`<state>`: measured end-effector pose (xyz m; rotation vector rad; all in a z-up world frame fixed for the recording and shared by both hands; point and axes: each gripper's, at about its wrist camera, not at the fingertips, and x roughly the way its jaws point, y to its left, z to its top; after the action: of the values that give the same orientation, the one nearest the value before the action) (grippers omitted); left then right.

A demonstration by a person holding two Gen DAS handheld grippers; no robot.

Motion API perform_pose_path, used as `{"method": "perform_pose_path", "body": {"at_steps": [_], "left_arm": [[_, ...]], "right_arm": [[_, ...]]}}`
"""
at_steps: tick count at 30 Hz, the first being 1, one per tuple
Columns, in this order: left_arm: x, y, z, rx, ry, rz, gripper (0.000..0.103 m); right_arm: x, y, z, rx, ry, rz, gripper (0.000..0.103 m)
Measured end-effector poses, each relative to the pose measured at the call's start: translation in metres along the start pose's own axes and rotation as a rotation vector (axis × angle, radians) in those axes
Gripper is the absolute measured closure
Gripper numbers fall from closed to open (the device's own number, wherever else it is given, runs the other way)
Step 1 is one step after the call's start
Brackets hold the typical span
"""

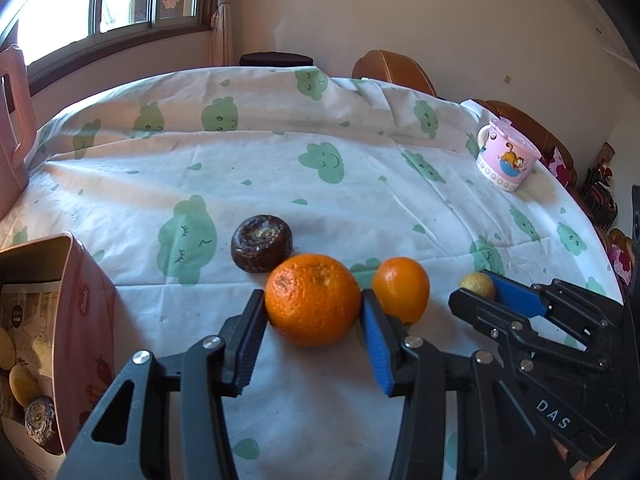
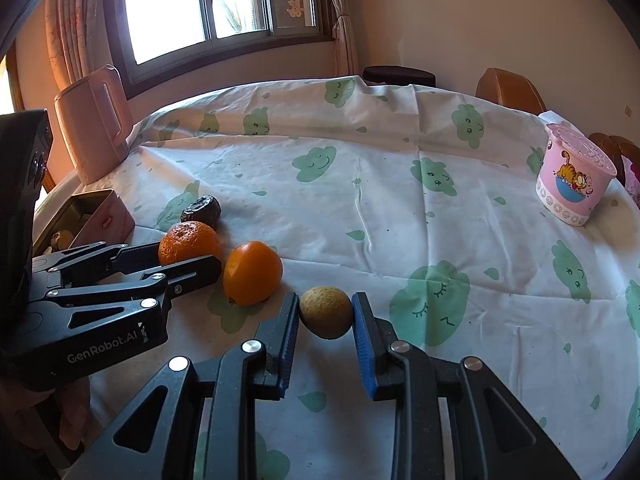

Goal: Organize fruits
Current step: 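Grasp another orange with the left tool while the right tool grasps the brown kiwi, then lift the orange with the left tool while the right tool lifts the kiwi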

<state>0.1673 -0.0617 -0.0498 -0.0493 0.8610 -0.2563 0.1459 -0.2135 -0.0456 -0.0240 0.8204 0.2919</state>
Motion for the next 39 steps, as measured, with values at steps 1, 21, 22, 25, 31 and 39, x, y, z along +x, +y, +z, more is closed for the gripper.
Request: {"method": "perform_pose_path", "body": {"at_steps": [1, 21, 22, 25, 31, 39], "left_arm": [[-0.002, -0.001, 0.0, 0.003, -0.011, 0.002, 0.055], [-0.03, -0.009, -0.002, 0.046, -0.157, 0.055, 0.055], [-0.031, -0.01, -0.002, 0.05, -0.164, 0.06, 0.055], [-0.035, -0.012, -0.003, 0.063, -0.183, 0.075, 0.055], [-0.041, -0.016, -0.004, 0.085, -0.217, 0.098, 0.055], [-0.045, -0.02, -0.006, 0.098, -0.244, 0.115, 0.055]], "right_arm": [[-0.002, 0.001, 0.0, -0.002, -0.01, 0.003, 0.074], [-0.027, 0.006, -0.003, -0.032, -0.144, 0.002, 0.074], [-0.028, 0.006, -0.003, -0.031, -0.149, 0.002, 0.074], [-0.03, 0.006, -0.003, -0.03, -0.16, 0.001, 0.074], [-0.035, 0.006, -0.004, -0.033, -0.187, -0.004, 0.074], [-0.04, 0.006, -0.006, -0.035, -0.216, -0.009, 0.074]]}}
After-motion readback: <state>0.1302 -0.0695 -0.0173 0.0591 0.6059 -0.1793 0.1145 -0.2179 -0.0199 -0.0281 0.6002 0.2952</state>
